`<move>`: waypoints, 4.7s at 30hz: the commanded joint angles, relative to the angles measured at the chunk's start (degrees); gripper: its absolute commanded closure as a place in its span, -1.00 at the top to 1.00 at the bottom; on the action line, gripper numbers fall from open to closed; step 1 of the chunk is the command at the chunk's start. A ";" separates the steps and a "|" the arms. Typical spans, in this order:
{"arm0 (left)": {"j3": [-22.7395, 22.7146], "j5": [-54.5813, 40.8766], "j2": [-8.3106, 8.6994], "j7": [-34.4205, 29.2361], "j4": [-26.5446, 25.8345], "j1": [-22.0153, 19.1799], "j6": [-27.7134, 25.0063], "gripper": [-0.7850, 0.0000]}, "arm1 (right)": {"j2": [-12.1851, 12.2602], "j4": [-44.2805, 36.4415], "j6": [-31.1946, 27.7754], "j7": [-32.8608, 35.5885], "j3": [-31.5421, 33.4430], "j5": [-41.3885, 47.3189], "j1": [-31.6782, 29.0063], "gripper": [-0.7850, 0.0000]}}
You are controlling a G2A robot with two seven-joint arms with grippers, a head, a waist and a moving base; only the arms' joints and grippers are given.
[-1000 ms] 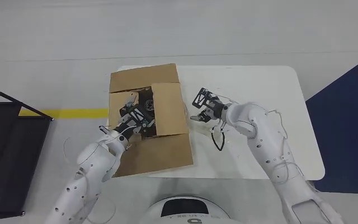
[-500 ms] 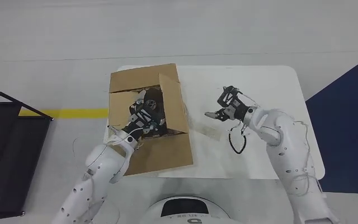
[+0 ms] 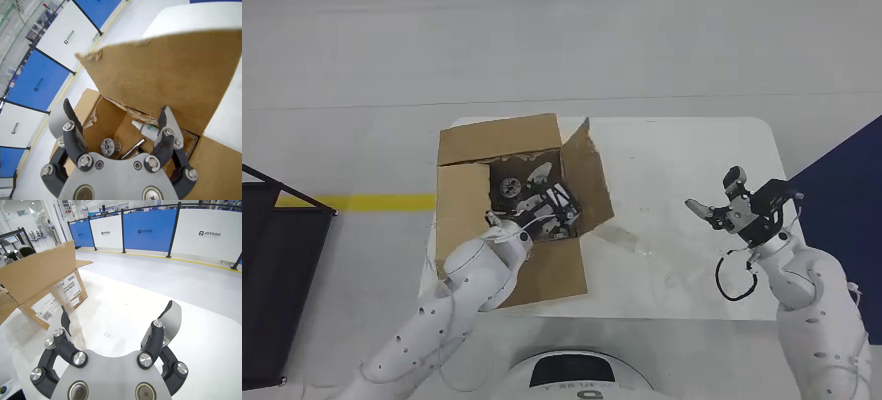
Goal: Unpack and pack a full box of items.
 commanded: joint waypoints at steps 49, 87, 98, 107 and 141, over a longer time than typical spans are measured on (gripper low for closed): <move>-52.97 -32.14 2.46 22.63 0.19 31.54 1.11 1.00 | -0.85 -3.95 1.78 7.53 -17.23 0.42 8.22 1.00; -52.97 -32.14 2.46 22.63 0.19 31.54 1.11 1.00 | -3.42 -11.53 5.03 29.37 -40.88 -5.71 26.05 1.00; -54.32 -31.51 2.41 24.20 3.83 29.78 2.93 1.00 | -5.58 -5.76 6.53 28.55 -50.03 -5.42 33.62 1.00; -47.63 -23.02 2.62 19.81 14.99 21.48 -0.55 1.00 | -10.42 5.13 15.10 32.28 -61.75 -4.97 45.89 1.00; -33.14 -17.49 1.14 13.32 19.17 8.80 -0.74 1.00 | -14.39 17.56 18.27 45.23 -63.42 2.77 52.55 1.00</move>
